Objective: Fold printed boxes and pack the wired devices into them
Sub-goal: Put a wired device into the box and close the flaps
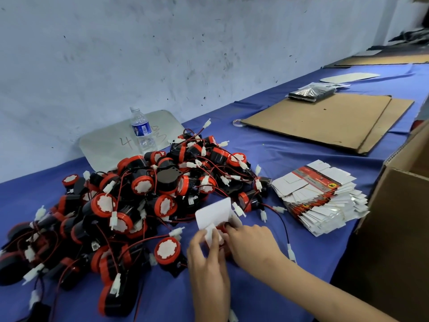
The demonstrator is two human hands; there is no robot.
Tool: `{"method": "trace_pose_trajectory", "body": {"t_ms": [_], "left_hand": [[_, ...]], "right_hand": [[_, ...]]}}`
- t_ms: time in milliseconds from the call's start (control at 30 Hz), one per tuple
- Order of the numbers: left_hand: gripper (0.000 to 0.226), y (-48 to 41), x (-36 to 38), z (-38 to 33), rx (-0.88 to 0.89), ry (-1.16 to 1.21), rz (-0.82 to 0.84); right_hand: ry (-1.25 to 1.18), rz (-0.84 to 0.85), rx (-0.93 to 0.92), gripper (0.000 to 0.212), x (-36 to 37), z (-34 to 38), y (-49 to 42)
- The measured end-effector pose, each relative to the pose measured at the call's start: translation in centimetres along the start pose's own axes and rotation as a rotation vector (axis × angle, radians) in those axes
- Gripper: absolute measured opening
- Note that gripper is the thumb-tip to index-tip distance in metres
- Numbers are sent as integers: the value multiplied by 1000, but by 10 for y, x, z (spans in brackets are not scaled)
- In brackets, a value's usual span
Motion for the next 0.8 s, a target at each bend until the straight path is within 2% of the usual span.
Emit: {"method": "trace_pose_trajectory", "body": {"t_ms": [100,167,233,400,467,567,667,733,800], "left_hand": [[32,0,-3,-9,67,-2,-76],[44,-2,1,-15,170,-28,-70],[60,-3,5,-16,203,-33,-27],[74,-5,9,-15,163,-77,52],[70,-5,10,-17,155,-137,84],[54,-4,10,-20,170,-249,100],[65,-7,16,-19,153,-301,178],[69,-7,18,-19,158,-314,178],[75,-7,18,-19,140,-318,173]], "right_hand": [[-60,-22,135,25,2,-9,2],[-80,-23,191,25,4,-10,4],[-120,-52,245,24,4,-11,7],[-265,-160,311,27,4,-17,10],[-382,-285,294,25,0,-18,17],[-587,-570,222,25,-5,-16,37],[-738,-762,218,24,-3,-26,50],[-831,-751,280,30,4,-36,48],[-936,-660,321,35,13,-38,41]]}}
Point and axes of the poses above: each hand's wrist, its own y-axis away from the middle knuckle, its own x-axis out of the palm, z = x × y, the point moved 7 cm from there along -y, towards the middle knuckle, and after that the axes turned 6 degrees about y, right-handed, at the moved point
